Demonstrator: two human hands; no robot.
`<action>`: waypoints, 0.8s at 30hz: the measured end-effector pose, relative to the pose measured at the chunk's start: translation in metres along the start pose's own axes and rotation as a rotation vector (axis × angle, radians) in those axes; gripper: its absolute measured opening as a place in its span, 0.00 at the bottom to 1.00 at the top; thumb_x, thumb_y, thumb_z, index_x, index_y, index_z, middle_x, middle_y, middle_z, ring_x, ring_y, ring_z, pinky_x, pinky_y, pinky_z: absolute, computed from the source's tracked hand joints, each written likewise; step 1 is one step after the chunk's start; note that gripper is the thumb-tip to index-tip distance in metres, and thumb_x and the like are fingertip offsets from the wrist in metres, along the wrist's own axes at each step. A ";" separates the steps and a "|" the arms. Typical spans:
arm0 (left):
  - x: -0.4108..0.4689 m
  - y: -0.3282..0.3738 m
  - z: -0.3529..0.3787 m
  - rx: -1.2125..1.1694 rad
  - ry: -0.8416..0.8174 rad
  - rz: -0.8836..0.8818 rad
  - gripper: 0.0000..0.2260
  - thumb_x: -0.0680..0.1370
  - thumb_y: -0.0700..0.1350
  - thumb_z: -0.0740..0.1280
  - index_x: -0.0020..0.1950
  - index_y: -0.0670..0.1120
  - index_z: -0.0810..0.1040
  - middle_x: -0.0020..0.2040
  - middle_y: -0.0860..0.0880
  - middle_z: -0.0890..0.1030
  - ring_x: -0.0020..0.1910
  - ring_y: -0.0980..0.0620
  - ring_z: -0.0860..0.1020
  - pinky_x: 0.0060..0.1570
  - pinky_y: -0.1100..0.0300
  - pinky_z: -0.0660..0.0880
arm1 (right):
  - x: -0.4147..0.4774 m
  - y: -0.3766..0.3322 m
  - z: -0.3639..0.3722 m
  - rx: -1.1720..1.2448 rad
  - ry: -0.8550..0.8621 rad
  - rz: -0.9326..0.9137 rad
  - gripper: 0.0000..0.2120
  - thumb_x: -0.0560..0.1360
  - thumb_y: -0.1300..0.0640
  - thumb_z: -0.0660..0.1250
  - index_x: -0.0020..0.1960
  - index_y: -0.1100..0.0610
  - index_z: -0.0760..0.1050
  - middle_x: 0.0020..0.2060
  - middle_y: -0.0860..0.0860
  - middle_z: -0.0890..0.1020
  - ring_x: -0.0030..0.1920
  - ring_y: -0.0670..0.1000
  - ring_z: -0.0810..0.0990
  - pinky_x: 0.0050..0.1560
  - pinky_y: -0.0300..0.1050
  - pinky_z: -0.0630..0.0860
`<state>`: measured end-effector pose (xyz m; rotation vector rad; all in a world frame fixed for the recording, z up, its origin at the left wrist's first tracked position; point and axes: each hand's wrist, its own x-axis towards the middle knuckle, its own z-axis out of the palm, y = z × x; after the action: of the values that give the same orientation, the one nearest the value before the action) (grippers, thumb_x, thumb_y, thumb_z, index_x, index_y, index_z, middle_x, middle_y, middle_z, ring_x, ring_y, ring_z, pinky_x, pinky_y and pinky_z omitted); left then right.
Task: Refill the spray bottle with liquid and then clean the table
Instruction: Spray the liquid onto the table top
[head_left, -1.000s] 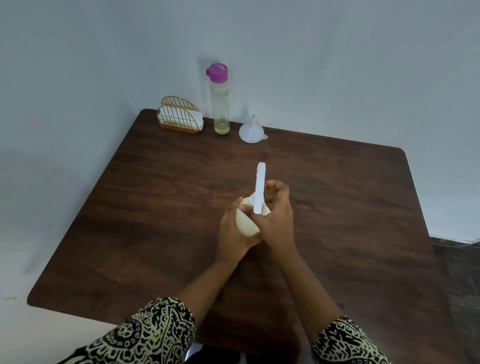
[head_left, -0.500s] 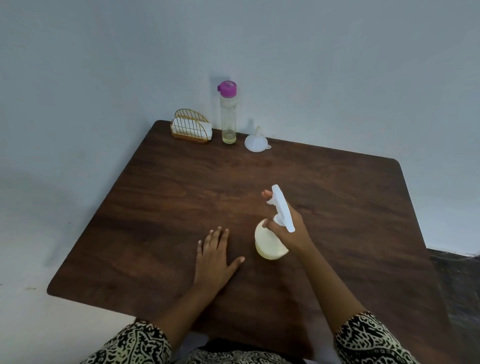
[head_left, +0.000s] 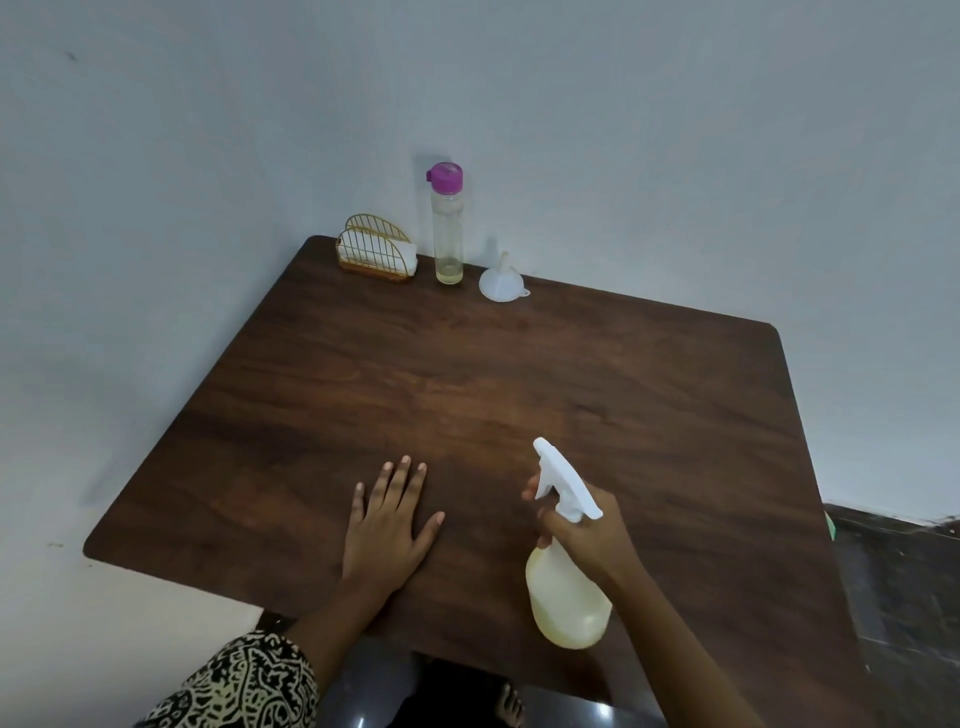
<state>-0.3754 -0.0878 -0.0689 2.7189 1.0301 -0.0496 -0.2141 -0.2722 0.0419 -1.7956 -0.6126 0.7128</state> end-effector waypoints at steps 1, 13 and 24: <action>0.000 0.000 0.001 -0.003 0.004 -0.006 0.31 0.75 0.64 0.52 0.75 0.52 0.63 0.75 0.50 0.65 0.74 0.48 0.63 0.69 0.42 0.61 | -0.001 0.002 0.000 0.003 0.011 0.022 0.09 0.71 0.70 0.65 0.45 0.59 0.79 0.36 0.51 0.83 0.27 0.50 0.80 0.35 0.42 0.80; -0.004 0.000 0.004 -0.018 0.065 -0.017 0.33 0.75 0.66 0.48 0.76 0.53 0.60 0.77 0.52 0.61 0.76 0.51 0.57 0.72 0.44 0.55 | -0.018 0.006 -0.023 -0.039 0.031 0.095 0.14 0.73 0.67 0.65 0.49 0.48 0.79 0.43 0.51 0.84 0.31 0.55 0.82 0.39 0.48 0.82; -0.004 0.001 0.003 -0.016 0.083 -0.010 0.34 0.74 0.67 0.46 0.77 0.52 0.59 0.77 0.52 0.60 0.77 0.51 0.55 0.73 0.45 0.52 | -0.027 0.019 -0.052 -0.211 -0.009 0.139 0.03 0.74 0.56 0.70 0.42 0.53 0.78 0.28 0.50 0.82 0.26 0.53 0.81 0.32 0.42 0.77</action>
<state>-0.3777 -0.0921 -0.0708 2.7226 1.0613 0.0698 -0.1936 -0.3304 0.0424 -2.0458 -0.5911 0.7736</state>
